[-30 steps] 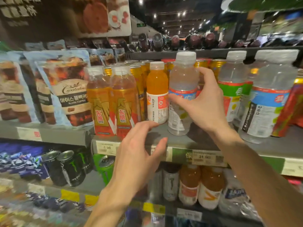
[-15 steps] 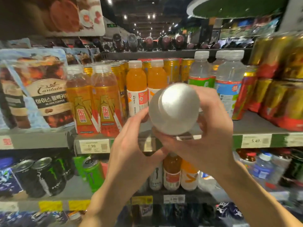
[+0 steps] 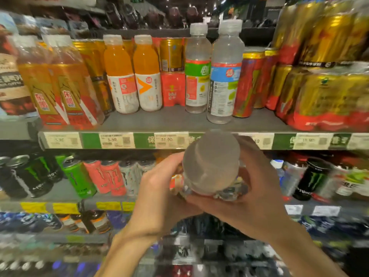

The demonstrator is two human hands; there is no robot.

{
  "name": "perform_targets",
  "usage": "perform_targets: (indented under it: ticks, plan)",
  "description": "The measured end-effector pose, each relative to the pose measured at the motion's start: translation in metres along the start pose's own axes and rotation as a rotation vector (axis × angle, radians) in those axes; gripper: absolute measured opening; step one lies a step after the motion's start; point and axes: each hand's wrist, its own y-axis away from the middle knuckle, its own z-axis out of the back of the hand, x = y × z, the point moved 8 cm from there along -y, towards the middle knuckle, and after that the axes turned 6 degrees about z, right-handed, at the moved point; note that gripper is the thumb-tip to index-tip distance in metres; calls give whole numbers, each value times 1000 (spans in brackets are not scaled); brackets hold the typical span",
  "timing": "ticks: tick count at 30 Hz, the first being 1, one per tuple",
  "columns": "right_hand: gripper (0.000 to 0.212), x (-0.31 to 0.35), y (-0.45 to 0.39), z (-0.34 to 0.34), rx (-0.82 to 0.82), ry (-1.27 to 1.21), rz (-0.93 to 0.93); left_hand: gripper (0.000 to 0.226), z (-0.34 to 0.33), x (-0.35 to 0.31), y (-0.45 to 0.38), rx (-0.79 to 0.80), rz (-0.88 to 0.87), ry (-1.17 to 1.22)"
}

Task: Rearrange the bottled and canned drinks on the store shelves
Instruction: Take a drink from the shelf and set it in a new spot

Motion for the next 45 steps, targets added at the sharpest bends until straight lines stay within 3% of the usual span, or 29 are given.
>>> perform_targets:
  ticks: [3,8,14,23,33,37,41,45]
  plan:
    - [81,-22,21,25,101,-1,-68,84,-41,-3,11,11,141,11]
    - [81,-52,55,52,293,-116,-194,52,-93,-19,34,-43,249,80]
    - [74,-74,81,80,366,-272,-249,68,-136,-21,53,12,343,81]
    - [80,-103,107,108,267,-181,-384,68,-186,-3,53,248,423,134]
    - [74,-127,130,132,186,-177,-407,79,-233,-1,52,380,388,180]
    - [68,-151,141,152,149,-201,-421,52,-259,5,51,471,425,154]
    - [68,-174,143,182,97,-255,-442,46,-276,22,47,371,503,30]
    - [71,-206,153,202,120,-255,-518,37,-286,18,31,210,421,-171]
